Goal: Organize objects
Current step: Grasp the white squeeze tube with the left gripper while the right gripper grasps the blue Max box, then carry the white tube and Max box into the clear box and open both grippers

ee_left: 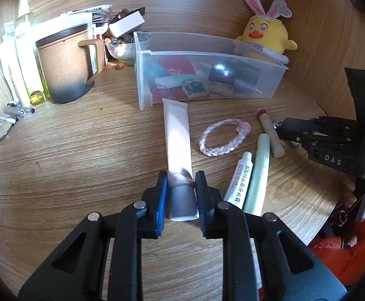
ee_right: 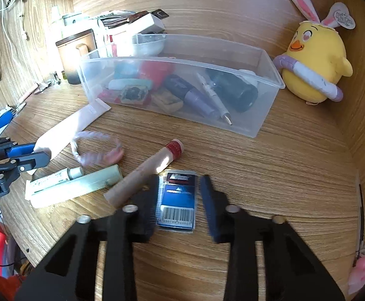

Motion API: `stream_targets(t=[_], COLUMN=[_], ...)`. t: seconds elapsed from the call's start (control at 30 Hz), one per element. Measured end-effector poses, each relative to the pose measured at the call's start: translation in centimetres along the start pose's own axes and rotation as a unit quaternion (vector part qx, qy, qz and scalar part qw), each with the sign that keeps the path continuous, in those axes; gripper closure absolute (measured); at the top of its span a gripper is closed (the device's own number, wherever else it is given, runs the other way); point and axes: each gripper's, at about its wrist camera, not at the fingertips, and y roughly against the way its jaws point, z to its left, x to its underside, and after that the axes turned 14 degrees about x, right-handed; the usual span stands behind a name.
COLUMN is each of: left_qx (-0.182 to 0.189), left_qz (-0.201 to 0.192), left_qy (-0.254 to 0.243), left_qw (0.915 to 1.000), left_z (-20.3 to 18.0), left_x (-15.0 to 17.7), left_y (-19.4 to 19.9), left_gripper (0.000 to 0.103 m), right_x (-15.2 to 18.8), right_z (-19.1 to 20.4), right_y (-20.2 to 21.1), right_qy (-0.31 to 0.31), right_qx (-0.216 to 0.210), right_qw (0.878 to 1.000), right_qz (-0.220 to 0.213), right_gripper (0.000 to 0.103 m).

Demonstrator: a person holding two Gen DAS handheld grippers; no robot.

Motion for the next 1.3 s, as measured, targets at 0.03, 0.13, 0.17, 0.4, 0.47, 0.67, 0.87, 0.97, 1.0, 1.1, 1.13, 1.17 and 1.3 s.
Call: stream_targets(t=[0.03, 0.13, 0.17, 0.4, 0.47, 0.67, 0.87, 0.97, 1.0, 1.1, 1.13, 1.17, 1.3], left_qx=[-0.001, -0.002, -0.001, 0.005, 0.009, 0.012, 0.013, 0.008, 0.008, 0.003, 0.002, 0.002, 0.0], left_qz=[-0.002, -0.01, -0.013, -0.033, -0.038, -0.056, -0.08, -0.096, -0.101, -0.114, -0.119, -0.123, -0.135], left_qy=[0.001, 0.002, 0.002, -0.015, -0.02, -0.034, -0.034, -0.04, -0.041, -0.044, -0.044, -0.044, -0.042], left_qw=[1.0, 0.9999, 0.9999, 0.9993, 0.999, 0.9978, 0.9961, 0.9946, 0.994, 0.9925, 0.992, 0.9914, 0.99], left_z=[0.0, -0.2, -0.2, -1.6, -2.2, -3.5, -3.7, -3.9, -3.9, -3.9, -3.9, -3.8, -3.5], left_x=[0.0, -0.2, -0.3, -0.9, -1.0, -1.7, -3.1, -4.0, -4.3, -5.4, -5.8, -6.2, -7.8], left_y=[0.1, 0.6, 0.8, 2.5, 2.9, 4.2, 5.1, 5.4, 5.4, 5.3, 5.3, 5.1, 4.4], left_gripper=[0.082, 0.082, 0.082, 0.082, 0.082, 0.082, 0.082, 0.082, 0.082, 0.082, 0.082, 0.082, 0.082], right_x=[-0.1, 0.0, 0.0, -0.5, -0.8, -1.5, -2.7, -3.6, -3.9, -4.8, -5.2, -5.5, -6.8], right_z=[0.1, -0.1, -0.2, -1.3, -1.6, -2.3, -2.8, -2.9, -2.9, -2.9, -3.0, -3.0, -3.1], right_y=[-0.1, 0.1, 0.2, 1.3, 1.8, 3.7, 5.2, 6.0, 6.1, 6.7, 6.8, 6.8, 7.0], right_qy=[-0.001, -0.005, -0.008, -0.028, -0.032, -0.044, -0.054, -0.056, -0.056, -0.054, -0.054, -0.053, -0.053], right_qx=[0.002, 0.005, 0.005, 0.005, 0.006, 0.007, 0.005, 0.004, 0.004, 0.005, 0.005, 0.005, 0.004], right_qw=[1.0, 1.0, 1.0, 0.999, 0.999, 0.997, 0.995, 0.993, 0.993, 0.991, 0.99, 0.99, 0.988], right_qz=[-0.002, -0.004, -0.005, -0.022, -0.03, -0.057, -0.087, -0.103, -0.108, -0.125, -0.13, -0.133, -0.148], right_gripper=[0.077, 0.078, 0.078, 0.078, 0.078, 0.078, 0.078, 0.078, 0.078, 0.078, 0.078, 0.078, 0.078])
